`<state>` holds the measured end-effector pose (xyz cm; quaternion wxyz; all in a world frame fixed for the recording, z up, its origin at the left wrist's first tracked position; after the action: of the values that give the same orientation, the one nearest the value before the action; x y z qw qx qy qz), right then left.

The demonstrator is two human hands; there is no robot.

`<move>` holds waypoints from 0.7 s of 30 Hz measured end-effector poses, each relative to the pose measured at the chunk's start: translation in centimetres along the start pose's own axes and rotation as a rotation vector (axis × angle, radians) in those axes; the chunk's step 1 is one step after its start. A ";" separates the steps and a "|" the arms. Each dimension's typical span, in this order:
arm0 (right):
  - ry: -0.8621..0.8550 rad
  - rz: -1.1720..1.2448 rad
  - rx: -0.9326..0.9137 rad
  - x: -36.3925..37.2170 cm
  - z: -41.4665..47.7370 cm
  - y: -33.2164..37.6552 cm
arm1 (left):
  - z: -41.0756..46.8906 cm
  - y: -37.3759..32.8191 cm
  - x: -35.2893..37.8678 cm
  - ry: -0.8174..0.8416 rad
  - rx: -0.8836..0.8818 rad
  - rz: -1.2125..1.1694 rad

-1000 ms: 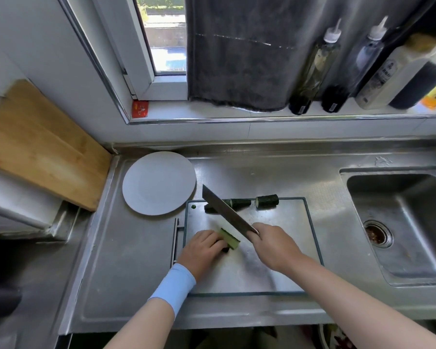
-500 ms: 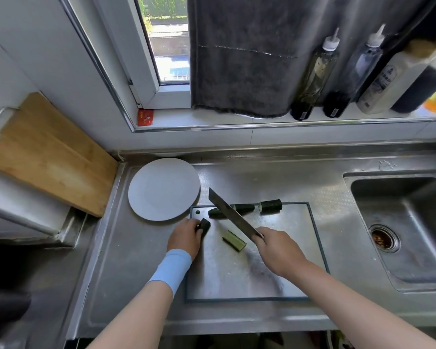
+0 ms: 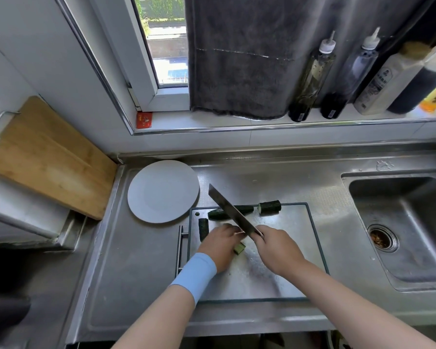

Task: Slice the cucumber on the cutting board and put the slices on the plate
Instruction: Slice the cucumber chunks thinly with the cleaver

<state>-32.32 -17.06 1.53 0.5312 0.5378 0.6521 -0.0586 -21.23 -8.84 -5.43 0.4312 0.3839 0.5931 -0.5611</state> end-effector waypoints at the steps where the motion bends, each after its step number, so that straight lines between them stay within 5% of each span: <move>1: 0.000 0.001 0.001 0.0 0.0 -0.1 | 0.3 -0.5 0.4 0.056 0.014 0.052; 6: -0.005 -0.009 0.006 -0.1 0.0 -0.2 | -0.1 0.2 0.1 0.108 0.007 0.120; 14: -0.004 -0.029 0.009 0.5 -0.6 0.6 | -5.8 2.7 -2.9 -0.224 -0.097 -0.125; 21: 0.001 -0.052 0.041 1.9 -1.3 1.7 | -8.8 4.0 -1.2 -0.095 -0.127 -0.172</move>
<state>-31.61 -14.29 1.46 0.5180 0.5314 0.6648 -0.0858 -17.80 0.25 -5.69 0.4326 0.2767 0.6370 -0.5750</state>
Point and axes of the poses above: each hand's wrist, its own z-axis towards the middle knuckle, its own x-axis out of the palm, y = z × x, the point moved 7 cm from there along z, towards the middle knuckle, and after that the axes turned 5 degrees about x, right-handed, at the moved point
